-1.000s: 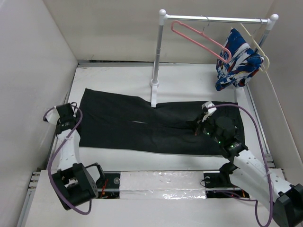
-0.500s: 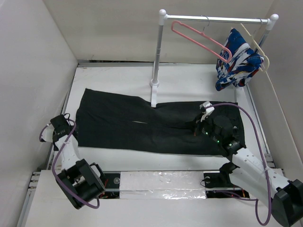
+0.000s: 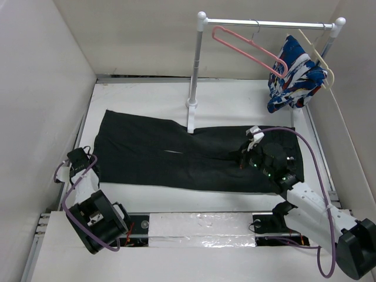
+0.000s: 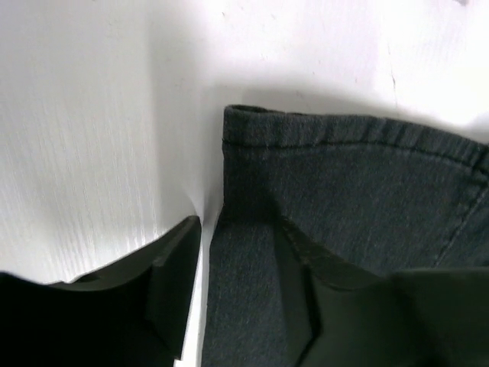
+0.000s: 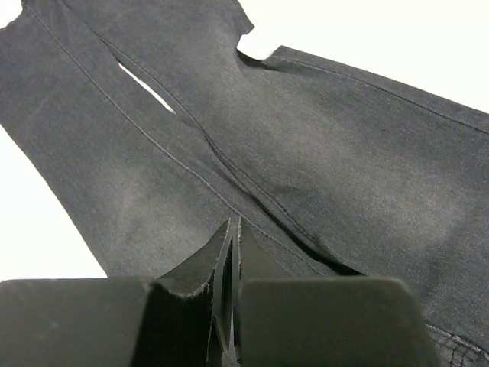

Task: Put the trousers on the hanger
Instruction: Fold the trousers at the center of the board.

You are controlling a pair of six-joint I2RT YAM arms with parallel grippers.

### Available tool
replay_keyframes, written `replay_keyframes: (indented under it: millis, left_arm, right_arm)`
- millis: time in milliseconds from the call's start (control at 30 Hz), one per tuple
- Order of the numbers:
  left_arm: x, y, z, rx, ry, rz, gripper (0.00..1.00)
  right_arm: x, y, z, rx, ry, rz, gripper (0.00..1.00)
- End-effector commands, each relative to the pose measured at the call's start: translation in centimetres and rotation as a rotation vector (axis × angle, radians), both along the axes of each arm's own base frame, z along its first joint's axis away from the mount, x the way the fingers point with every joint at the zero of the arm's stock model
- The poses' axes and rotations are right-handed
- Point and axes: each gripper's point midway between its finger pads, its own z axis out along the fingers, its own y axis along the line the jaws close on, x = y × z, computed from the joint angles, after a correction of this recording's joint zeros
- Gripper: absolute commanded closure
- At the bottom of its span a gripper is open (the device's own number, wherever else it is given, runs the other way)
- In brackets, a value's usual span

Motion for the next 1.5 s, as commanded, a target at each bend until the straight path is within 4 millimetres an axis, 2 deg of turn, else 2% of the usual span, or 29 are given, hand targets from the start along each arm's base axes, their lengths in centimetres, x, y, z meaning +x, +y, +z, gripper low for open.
replay_keyframes:
  millis: [0,33,67,167,300,333,367,467,533,633,667,700,767,833,900,933,967,1067,1100,1133,1167,1200,1233,1267,1367,1400,1433,1467]
  left_arm:
    - [-0.7,0.7,-0.6,0.028,0.041,0.024,0.63]
    - [-0.6,0.8,-0.7,0.029,0.042,0.018,0.67]
    - [-0.4,0.9,-0.5,0.033,0.035,0.012,0.80]
    - [1.1,1.0,0.5,0.059,-0.037,-0.048,0.99]
    - [3.4,0.6,3.9,0.100,-0.201,-0.119,1.00]
    - [3.9,0.6,5.6,0.129,-0.258,-0.133,1.00]
    - [5.0,-0.4,7.0,0.142,-0.299,-0.187,1.00]
    - [6.1,-1.8,11.3,0.196,-0.429,-0.274,1.00]
    - [6.3,-2.5,14.0,0.243,-0.508,-0.330,1.00]
    - [6.9,-5.1,16.9,0.252,-0.597,-0.464,1.00]
    - [7.1,-6.1,17.7,0.253,-0.631,-0.507,1.00]
    - [7.3,-6.7,18.5,0.270,-0.662,-0.541,1.00]
    - [7.4,-8.5,20.7,0.313,-0.738,-0.627,1.00]
    - [7.4,-9.6,22.2,0.347,-0.789,-0.684,1.00]
    - [7.2,-10.1,23.0,0.376,-0.800,-0.722,1.00]
    - [7.2,-10.3,23.3,0.380,-0.809,-0.736,1.00]
    - [7.1,-11.3,23.6,0.369,-0.832,-0.787,1.00]
    - [6.4,-12.6,25.4,0.390,-0.901,-0.839,1.00]
    - [6.2,-13.1,25.9,0.395,-0.928,-0.858,1.00]
    - [5.8,-13.5,26.9,0.422,-0.972,-0.874,1.00]
    - [5.7,-14.1,27.0,0.412,-0.988,-0.904,1.00]
    - [5.7,-14.4,27.0,0.406,-0.995,-0.917,1.00]
    - [5.8,-14.5,27.3,0.413,-1.007,-0.934,1.00]
    - [5.9,-14.8,27.3,0.411,-1.009,-0.951,1.00]
    - [5.8,-15.6,27.3,0.408,-0.999,-1.029,1.00]
    - [5.7,-16.0,27.1,0.397,-0.999,-1.048,1.00]
    - [5.6,-16.4,27.1,0.393,-1.011,-1.064,1.00]
    - [5.5,-16.9,26.8,0.381,-1.015,-1.085,1.00]
  right_arm:
    - [0.9,0.5,2.9,0.031,-0.089,0.001,0.95]
    - [0.8,0.5,3.0,0.032,-0.090,0.001,0.95]
    - [0.8,0.5,3.0,0.033,-0.091,-0.002,0.94]
    - [0.9,0.2,3.1,0.032,-0.095,-0.017,0.91]
    - [1.0,-0.4,3.2,0.033,-0.099,-0.053,0.87]
    - [1.1,-0.7,3.1,0.030,-0.095,-0.070,0.87]
    - [1.1,-1.1,3.4,0.036,-0.100,-0.093,0.85]
    - [1.7,-3.2,2.9,0.034,-0.097,-0.232,0.83]
    - [2.3,-5.6,2.7,0.032,-0.092,-0.369,0.82]
    - [2.6,-7.2,1.6,0.052,-0.045,-0.459,0.96]
    - [2.5,-7.0,1.3,0.062,-0.024,-0.454,1.00]
    - [2.5,-7.2,1.0,0.060,-0.006,-0.460,1.00]
    - [2.0,-8.0,-0.8,0.028,0.083,-0.503,1.00]
    - [1.2,-9.9,-2.9,-0.022,0.161,-0.603,1.00]
    - [0.5,-11.7,-3.5,0.033,0.202,-0.736,1.00]
    - [0.3,-12.2,-4.2,0.013,0.210,-0.758,0.97]
    - [0.2,-12.7,-4.2,0.050,0.215,-0.793,0.88]
    - [0.2,-13.6,-5.7,0.092,0.256,-0.840,0.84]
    - [0.2,-12.9,-6.5,0.102,0.299,-0.810,0.84]
    - [0.7,-12.6,-6.4,0.135,0.299,-0.798,0.84]
    - [1.0,-12.7,-6.9,0.156,0.322,-0.805,0.84]
    - [1.0,-11.7,-7.9,0.157,0.364,-0.762,0.84]
    - [2.1,-11.0,-7.0,0.205,0.322,-0.737,0.84]
    - [2.4,-10.6,-7.1,0.220,0.330,-0.731,0.84]
    - [3.9,-10.6,-7.6,0.219,0.361,-0.774,0.84]
    - [5.0,-11.0,-6.7,0.223,0.349,-0.808,0.83]
    - [5.3,-11.0,-7.8,0.186,0.387,-0.820,0.83]
    - [5.9,-11.2,-8.0,0.165,0.396,-0.828,0.83]
